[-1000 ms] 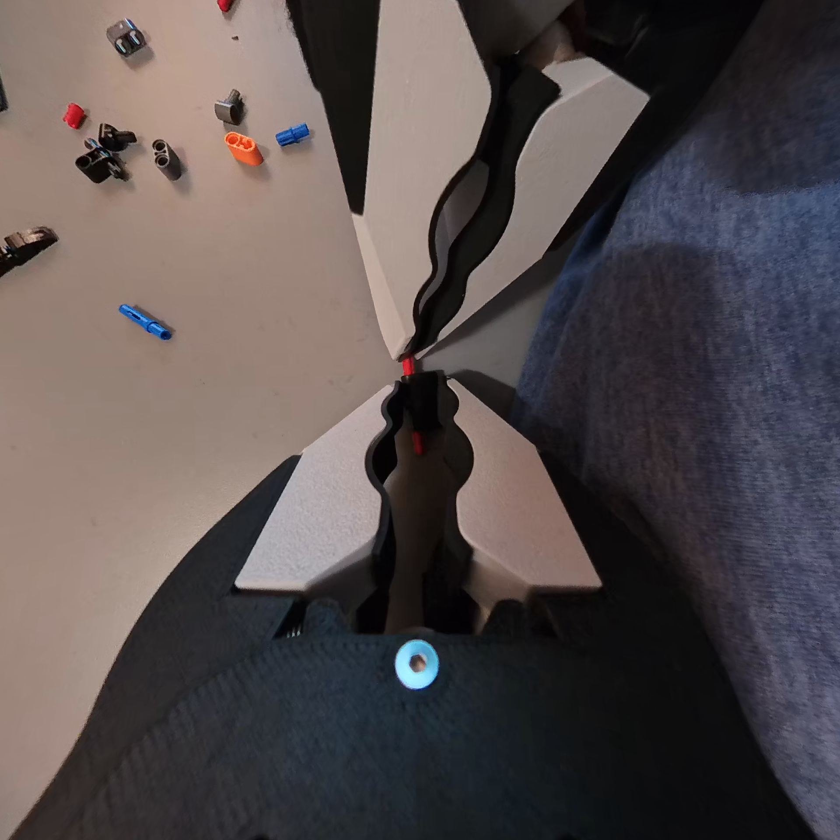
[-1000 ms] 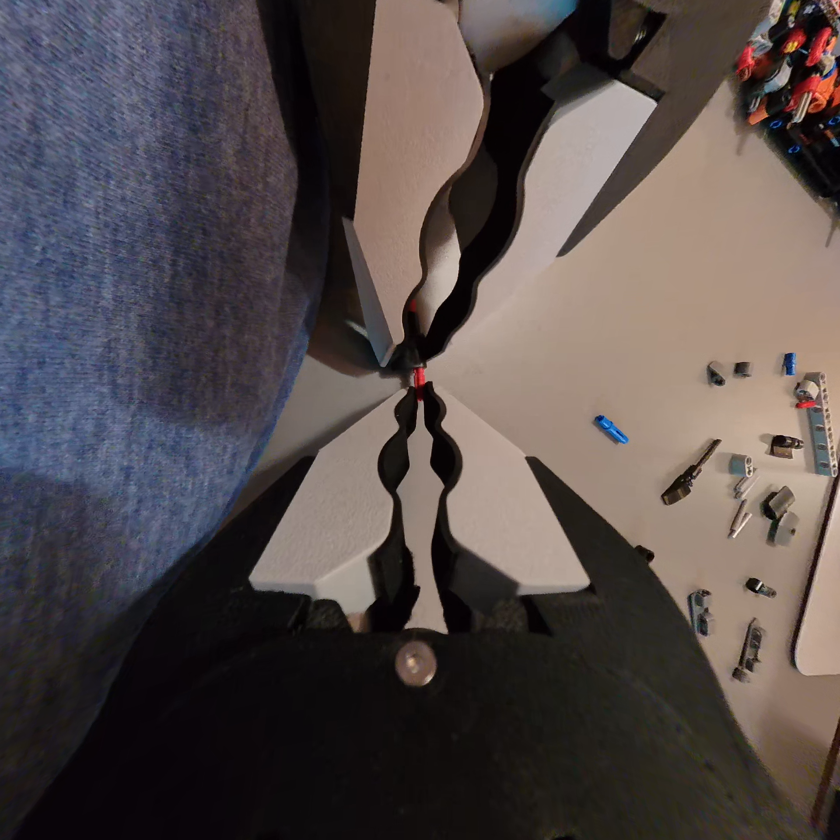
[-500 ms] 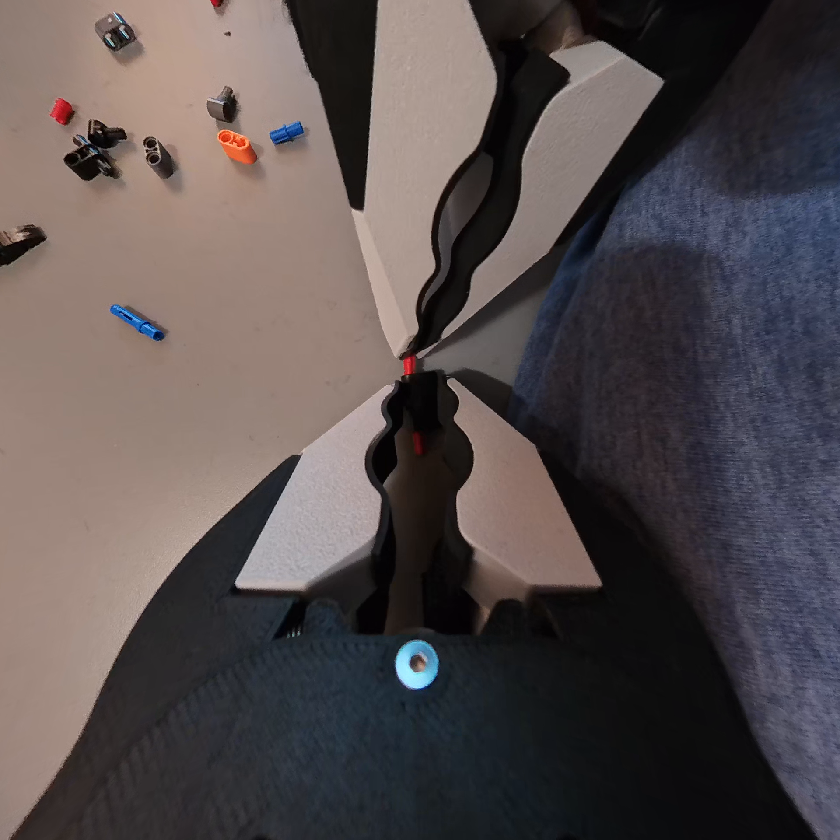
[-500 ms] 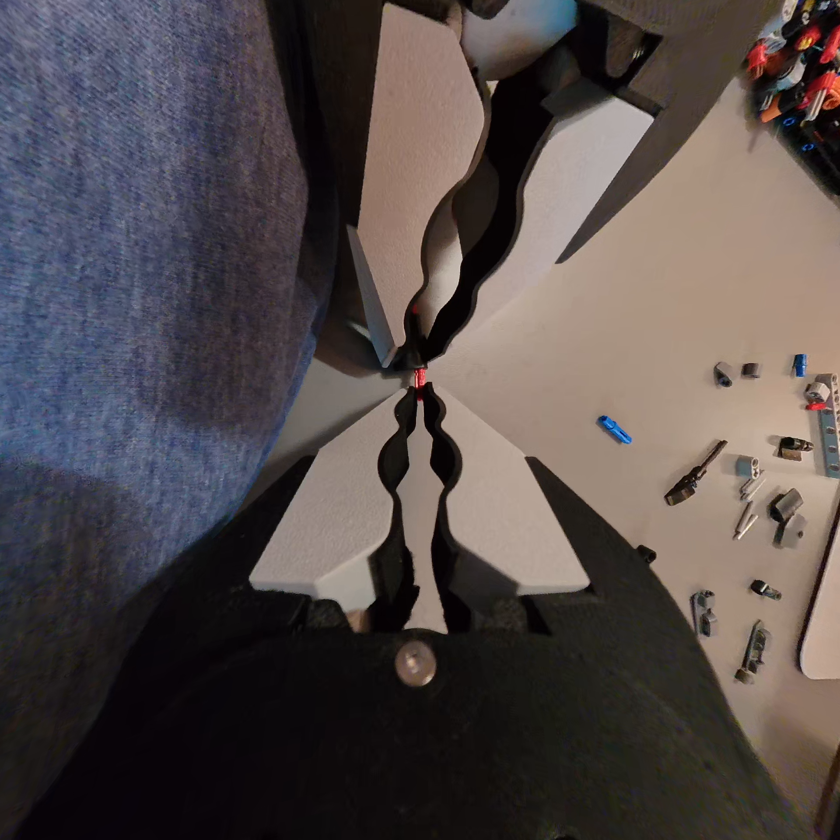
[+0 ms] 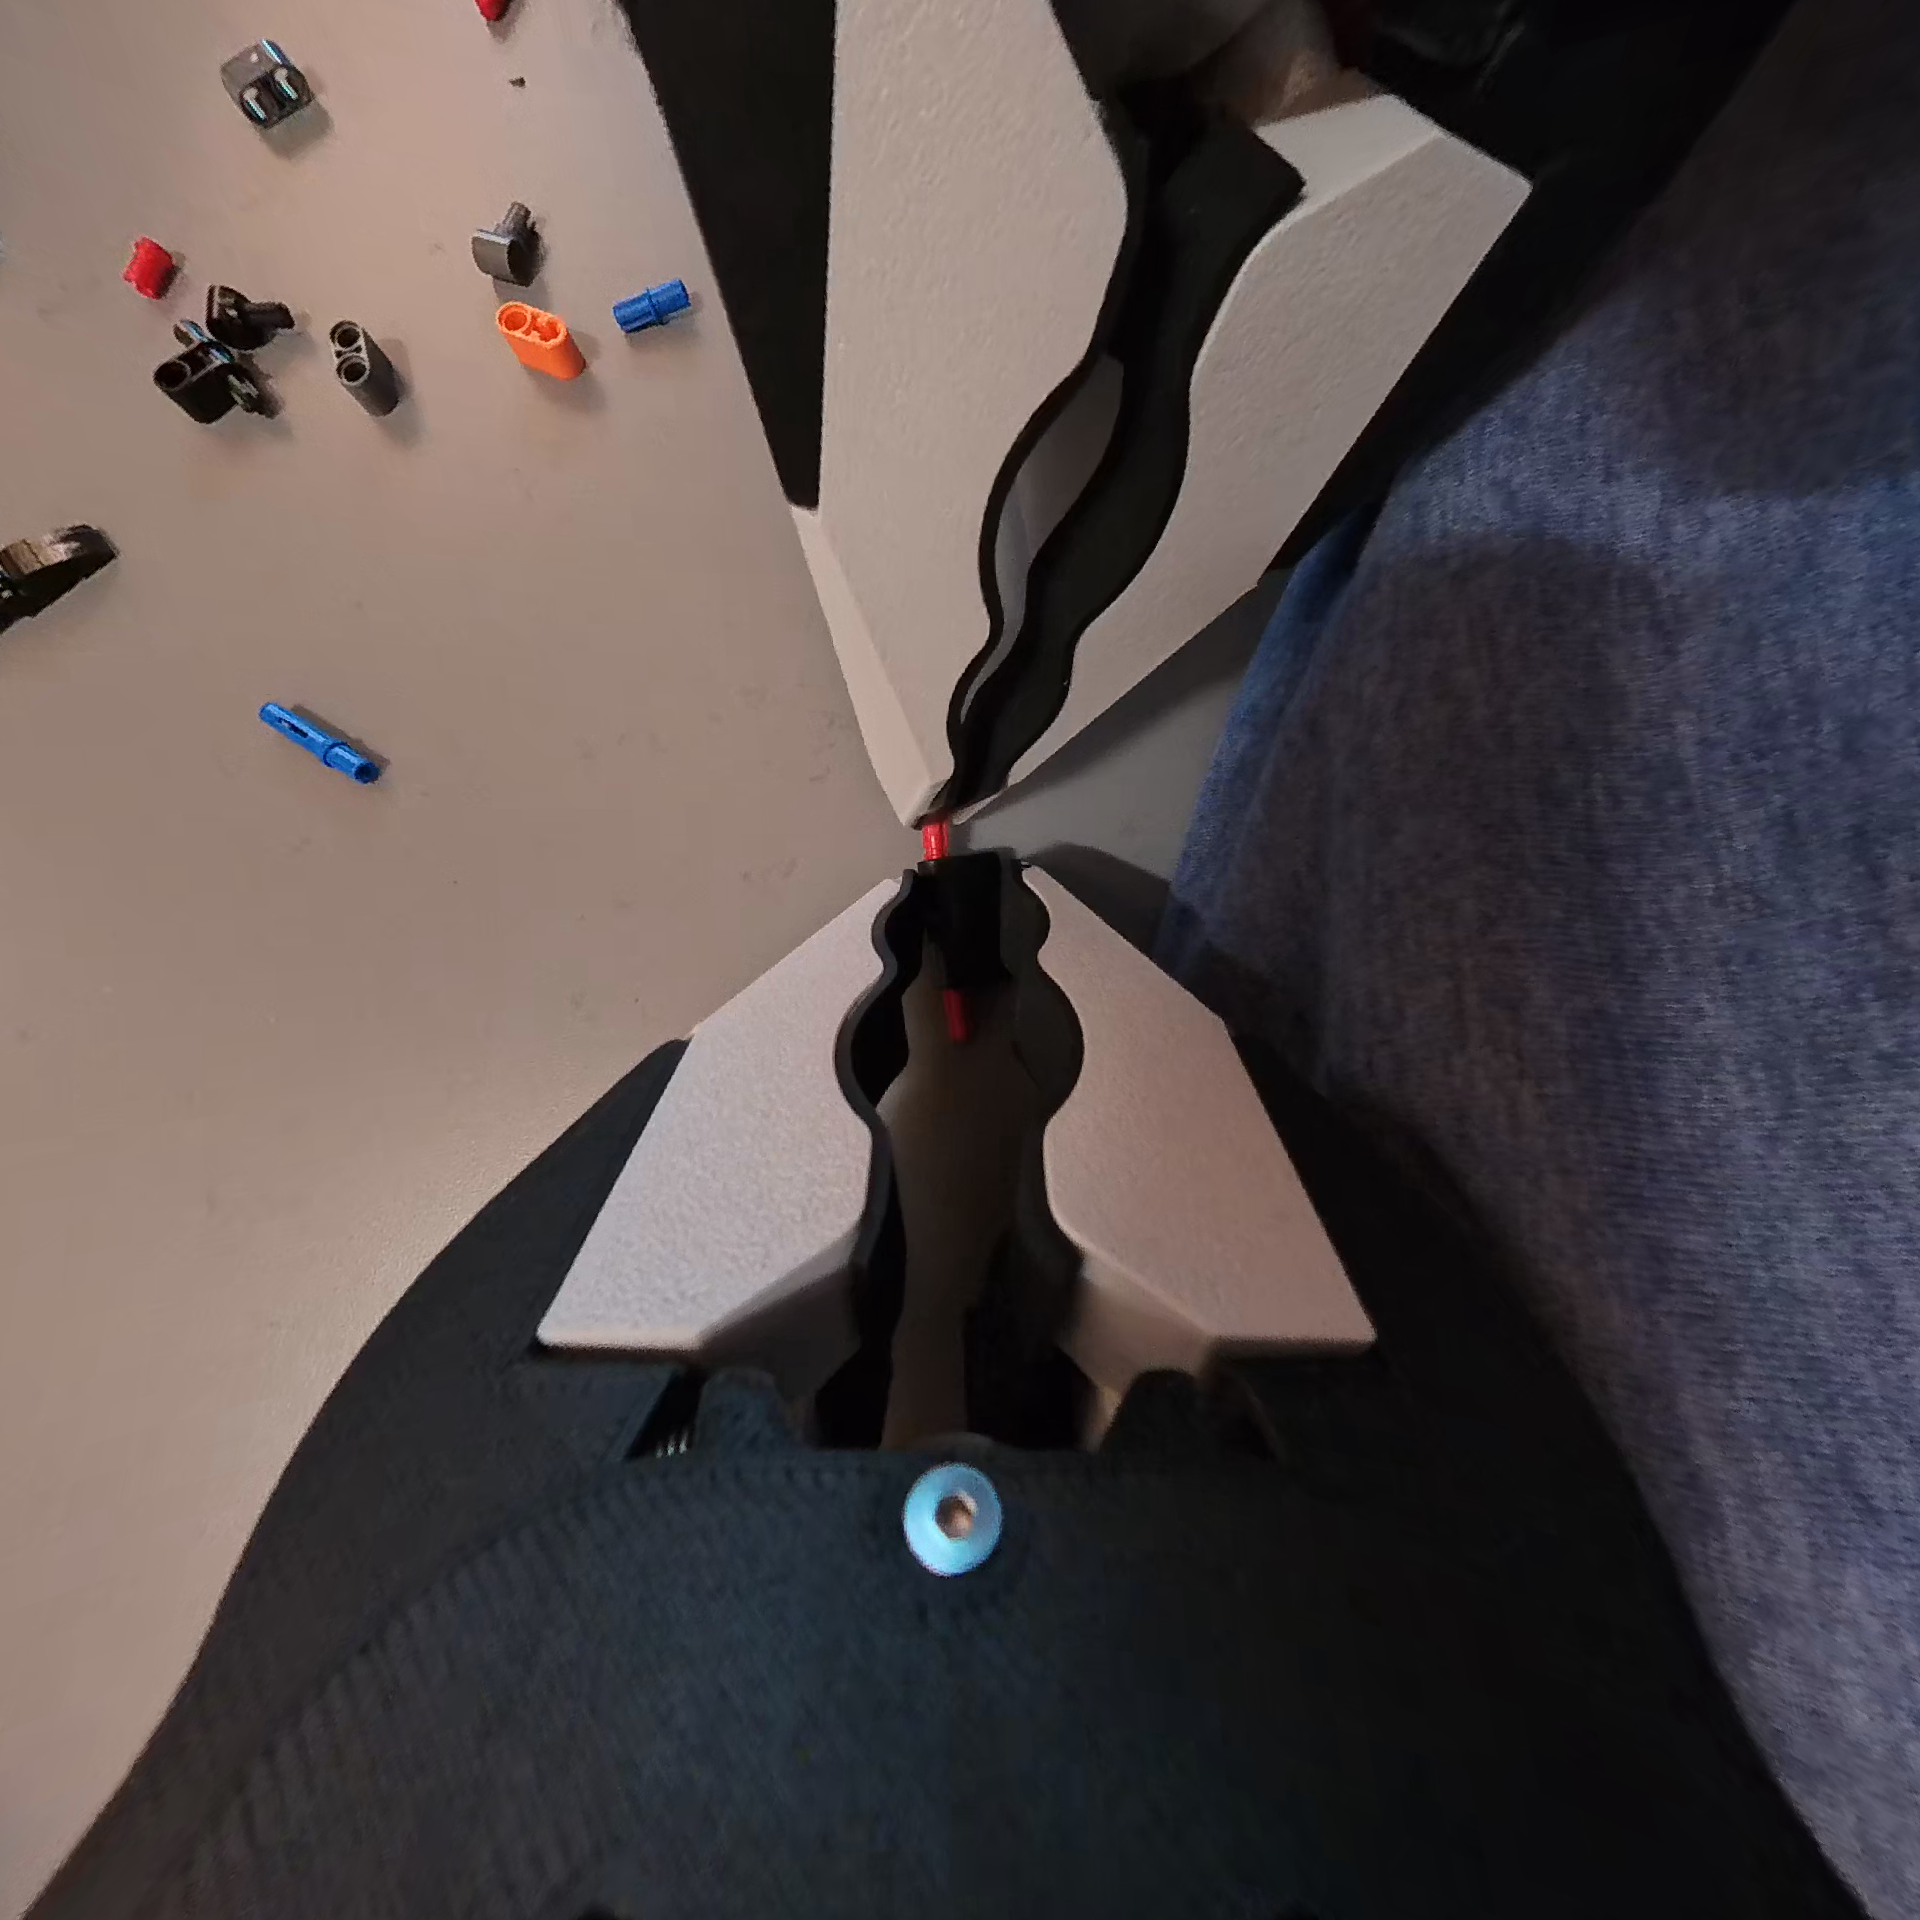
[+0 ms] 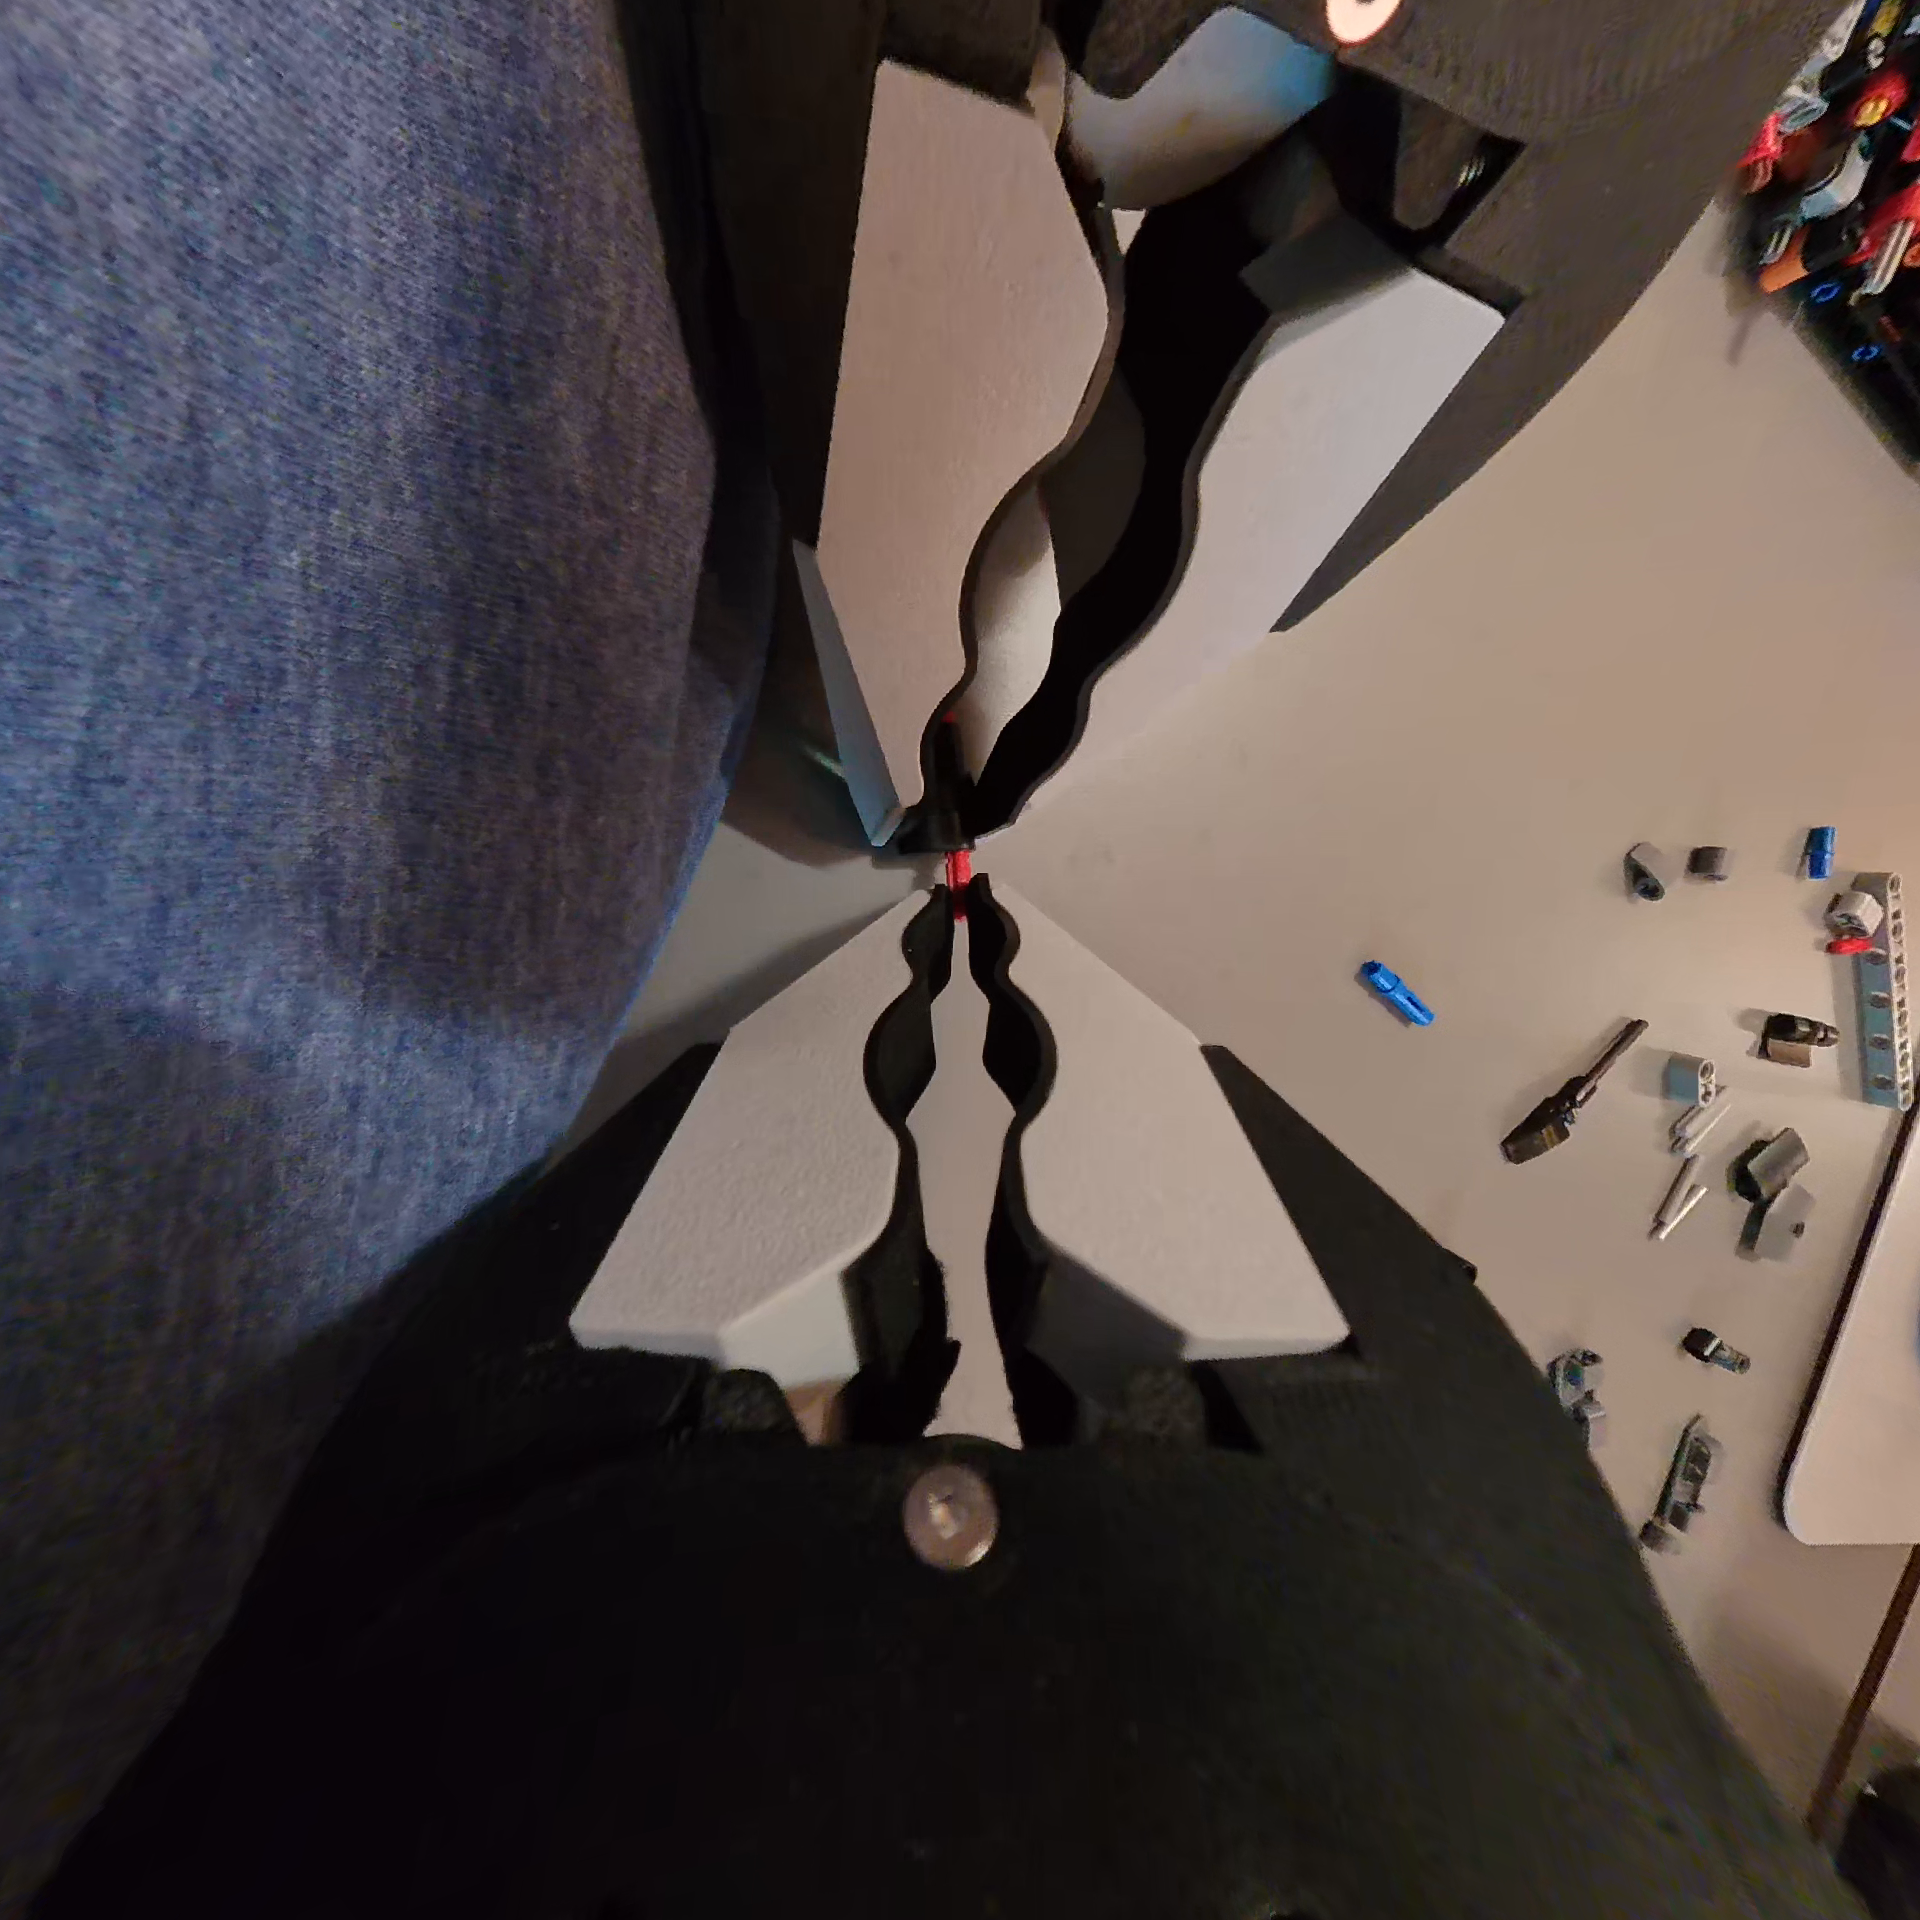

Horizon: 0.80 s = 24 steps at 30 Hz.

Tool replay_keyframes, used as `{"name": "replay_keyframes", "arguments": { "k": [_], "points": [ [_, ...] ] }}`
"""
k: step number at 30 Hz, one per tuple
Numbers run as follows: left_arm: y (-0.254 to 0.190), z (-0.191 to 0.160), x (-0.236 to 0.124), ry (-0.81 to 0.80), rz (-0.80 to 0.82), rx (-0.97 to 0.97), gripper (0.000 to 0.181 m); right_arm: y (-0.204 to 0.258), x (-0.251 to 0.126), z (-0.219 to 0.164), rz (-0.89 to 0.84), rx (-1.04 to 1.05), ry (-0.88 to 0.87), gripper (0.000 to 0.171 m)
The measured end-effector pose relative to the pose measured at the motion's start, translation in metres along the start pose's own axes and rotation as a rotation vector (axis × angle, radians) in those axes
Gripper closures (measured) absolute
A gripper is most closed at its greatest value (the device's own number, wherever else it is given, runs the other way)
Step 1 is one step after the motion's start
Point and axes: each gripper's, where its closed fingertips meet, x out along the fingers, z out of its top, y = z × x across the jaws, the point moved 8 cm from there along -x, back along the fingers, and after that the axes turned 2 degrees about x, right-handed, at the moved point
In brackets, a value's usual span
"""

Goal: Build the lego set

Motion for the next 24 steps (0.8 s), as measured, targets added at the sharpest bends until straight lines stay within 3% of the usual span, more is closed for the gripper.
{"name": "replay_keyframes", "arguments": {
  "k": [17,24],
  "points": [
    [-0.001,-0.001,0.000,-0.008,-0.003,0.008,0.169,-0.004,0.002,0.001,0.023,0.009,-0.022,0.171],
    [0.003,0.000,0.001,-0.017,-0.024,-0.030,0.168,-0.010,0.004,-0.012,0.074,0.127,-0.079,0.168]
  ]
}}
